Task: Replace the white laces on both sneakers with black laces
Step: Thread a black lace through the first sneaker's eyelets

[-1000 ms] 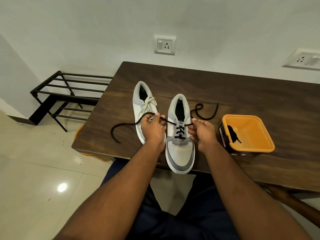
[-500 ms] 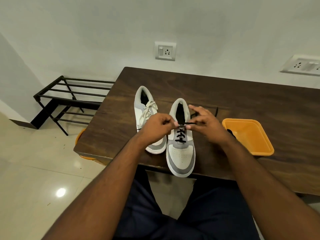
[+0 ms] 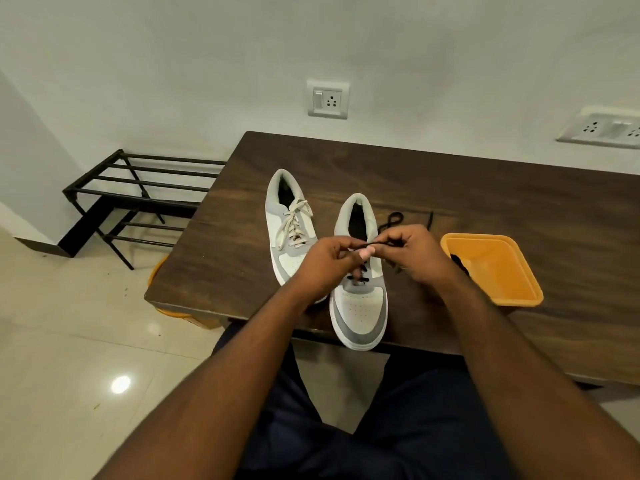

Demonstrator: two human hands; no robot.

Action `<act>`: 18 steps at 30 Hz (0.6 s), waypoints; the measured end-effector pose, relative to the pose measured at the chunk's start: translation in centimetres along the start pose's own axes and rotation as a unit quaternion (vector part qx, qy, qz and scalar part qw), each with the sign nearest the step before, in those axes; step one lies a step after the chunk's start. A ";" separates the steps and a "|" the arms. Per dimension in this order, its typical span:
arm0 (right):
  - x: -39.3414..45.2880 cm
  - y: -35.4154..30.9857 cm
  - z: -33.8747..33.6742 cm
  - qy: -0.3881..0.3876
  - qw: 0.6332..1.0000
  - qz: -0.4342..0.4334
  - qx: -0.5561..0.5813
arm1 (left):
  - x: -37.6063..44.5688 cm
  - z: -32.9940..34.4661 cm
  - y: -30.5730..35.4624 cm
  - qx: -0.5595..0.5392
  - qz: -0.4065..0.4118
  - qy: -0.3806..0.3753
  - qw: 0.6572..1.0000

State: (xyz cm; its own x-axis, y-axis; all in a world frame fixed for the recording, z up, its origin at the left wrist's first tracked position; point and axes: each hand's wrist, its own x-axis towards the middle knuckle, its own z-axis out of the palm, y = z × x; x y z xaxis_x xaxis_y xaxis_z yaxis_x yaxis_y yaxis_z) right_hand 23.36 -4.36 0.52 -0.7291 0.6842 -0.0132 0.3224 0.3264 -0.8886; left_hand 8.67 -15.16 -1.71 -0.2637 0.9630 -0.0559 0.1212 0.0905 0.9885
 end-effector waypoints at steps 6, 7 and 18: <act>-1.0 2.1 -2.4 0.052 0.992 0.059 0.099 | -0.8 -2.5 -2.1 -0.085 -0.107 0.183 0.974; -1.0 2.5 -2.6 0.059 0.991 0.067 0.095 | -0.8 -2.7 -2.4 -0.096 -0.138 0.194 0.966; 0.3 1.3 1.5 0.073 0.989 0.029 0.122 | 1.0 0.5 -0.4 0.226 0.012 0.062 0.972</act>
State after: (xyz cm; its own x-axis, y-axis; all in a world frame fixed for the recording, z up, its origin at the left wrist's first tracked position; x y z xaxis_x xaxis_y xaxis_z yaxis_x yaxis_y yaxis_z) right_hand 22.61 -4.72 -1.35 -0.6124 0.7904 -0.0163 0.1930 0.1295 -0.9726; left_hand 8.86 -14.13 -2.20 -0.3650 0.9310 0.0107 0.5292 0.1979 0.8251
